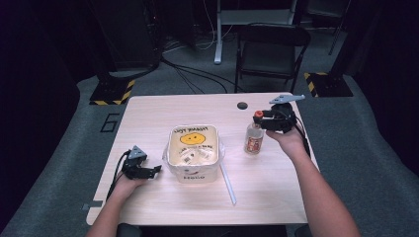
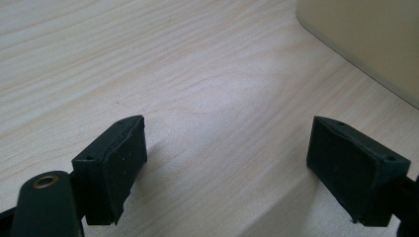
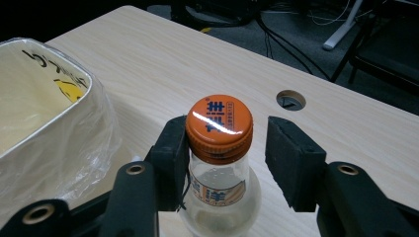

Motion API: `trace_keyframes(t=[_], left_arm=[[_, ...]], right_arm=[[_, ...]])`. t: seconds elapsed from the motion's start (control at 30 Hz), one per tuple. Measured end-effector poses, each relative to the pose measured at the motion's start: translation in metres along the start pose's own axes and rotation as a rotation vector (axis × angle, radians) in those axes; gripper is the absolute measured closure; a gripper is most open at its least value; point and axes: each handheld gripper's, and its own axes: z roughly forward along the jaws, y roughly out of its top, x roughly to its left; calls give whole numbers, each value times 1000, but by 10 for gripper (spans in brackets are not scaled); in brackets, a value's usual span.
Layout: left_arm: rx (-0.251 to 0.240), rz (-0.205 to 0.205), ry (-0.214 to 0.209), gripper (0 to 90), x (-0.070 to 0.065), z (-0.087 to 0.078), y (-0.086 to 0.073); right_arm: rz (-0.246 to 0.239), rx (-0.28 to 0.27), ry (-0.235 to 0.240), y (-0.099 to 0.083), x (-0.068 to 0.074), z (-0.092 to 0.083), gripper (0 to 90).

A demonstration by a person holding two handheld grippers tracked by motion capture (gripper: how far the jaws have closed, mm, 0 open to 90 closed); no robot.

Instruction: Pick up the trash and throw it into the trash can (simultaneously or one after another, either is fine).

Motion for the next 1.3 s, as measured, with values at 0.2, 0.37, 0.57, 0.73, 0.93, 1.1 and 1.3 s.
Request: trace_keyframes(t=[0.2,0.37,0.57,0.73,0.93,1.1,1.3], left_arm=[[-1,0,1,154,0,0,0],[-2,1,1,154,0,0,0],[0,1,0,154,0,0,0],[0,1,0,154,0,0,0],[0,0,-1,154,0,0,0],[-1,1,0,154,0,0,0],[0,0,0,154,0,0,0]], right_arm=[[-13,-1,11,1,1,3,562],[-29,-5,11,2,3,5,606],[-35,-2,0,3,5,3,615],[-50,3,-8,4,7,2,617],[-53,-5,-3,6,9,-2,618],[-72,-13,4,13,14,-9,618],[-81,-19,16,22,20,-18,618]])
